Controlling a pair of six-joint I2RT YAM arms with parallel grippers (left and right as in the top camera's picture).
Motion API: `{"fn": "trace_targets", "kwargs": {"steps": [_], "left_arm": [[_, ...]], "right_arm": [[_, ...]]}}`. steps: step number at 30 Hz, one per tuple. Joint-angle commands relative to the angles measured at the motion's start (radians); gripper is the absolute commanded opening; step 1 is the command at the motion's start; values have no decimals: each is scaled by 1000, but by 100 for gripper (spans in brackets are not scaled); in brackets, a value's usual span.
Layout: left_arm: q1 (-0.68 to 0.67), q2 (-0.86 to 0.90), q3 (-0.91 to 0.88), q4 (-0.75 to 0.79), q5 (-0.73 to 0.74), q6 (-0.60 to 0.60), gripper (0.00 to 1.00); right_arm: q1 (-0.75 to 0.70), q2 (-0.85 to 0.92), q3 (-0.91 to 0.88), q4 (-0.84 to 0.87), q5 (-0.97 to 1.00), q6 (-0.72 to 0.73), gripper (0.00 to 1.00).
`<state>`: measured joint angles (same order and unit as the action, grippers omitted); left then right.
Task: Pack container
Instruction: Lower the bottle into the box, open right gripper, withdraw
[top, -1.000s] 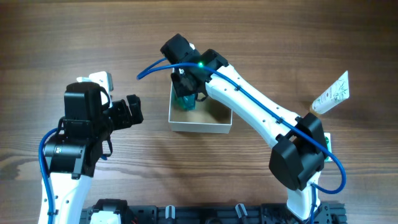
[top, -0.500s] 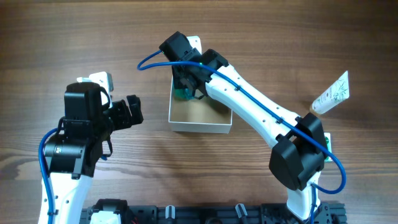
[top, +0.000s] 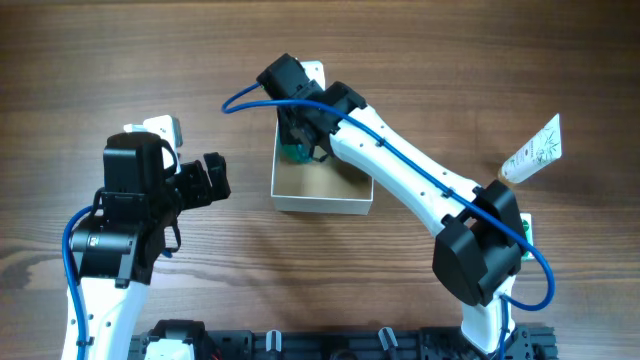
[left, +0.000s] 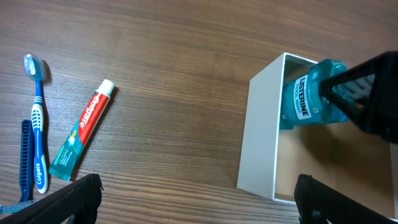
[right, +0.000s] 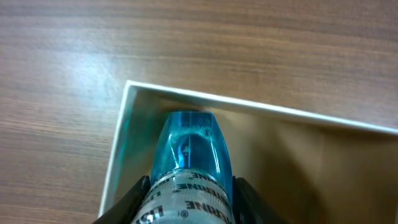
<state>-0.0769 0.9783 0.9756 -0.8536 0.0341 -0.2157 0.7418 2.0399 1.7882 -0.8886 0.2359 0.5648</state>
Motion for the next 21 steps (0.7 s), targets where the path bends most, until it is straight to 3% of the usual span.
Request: {"fn": "trace_targets", "kwargs": {"steps": [1, 5, 7, 10, 16, 21], "left_arm": [[-5, -1, 23, -1, -10, -2, 100], [-5, -1, 23, -1, -10, -2, 100], [-5, -1, 23, -1, -10, -2, 100], [-5, -1, 23, -1, -10, -2, 100], [-5, -1, 23, -1, -10, -2, 100], [-5, -1, 23, 0, -10, -2, 100]], "right_arm": [[5, -24, 3, 14, -11, 10, 26], [5, -24, 3, 13, -18, 10, 45], [5, -24, 3, 13, -27, 7, 63], [5, -24, 3, 12, -32, -16, 74], [5, -37, 14, -14, -30, -16, 77], [0, -235, 21, -51, 116, -56, 82]]}}
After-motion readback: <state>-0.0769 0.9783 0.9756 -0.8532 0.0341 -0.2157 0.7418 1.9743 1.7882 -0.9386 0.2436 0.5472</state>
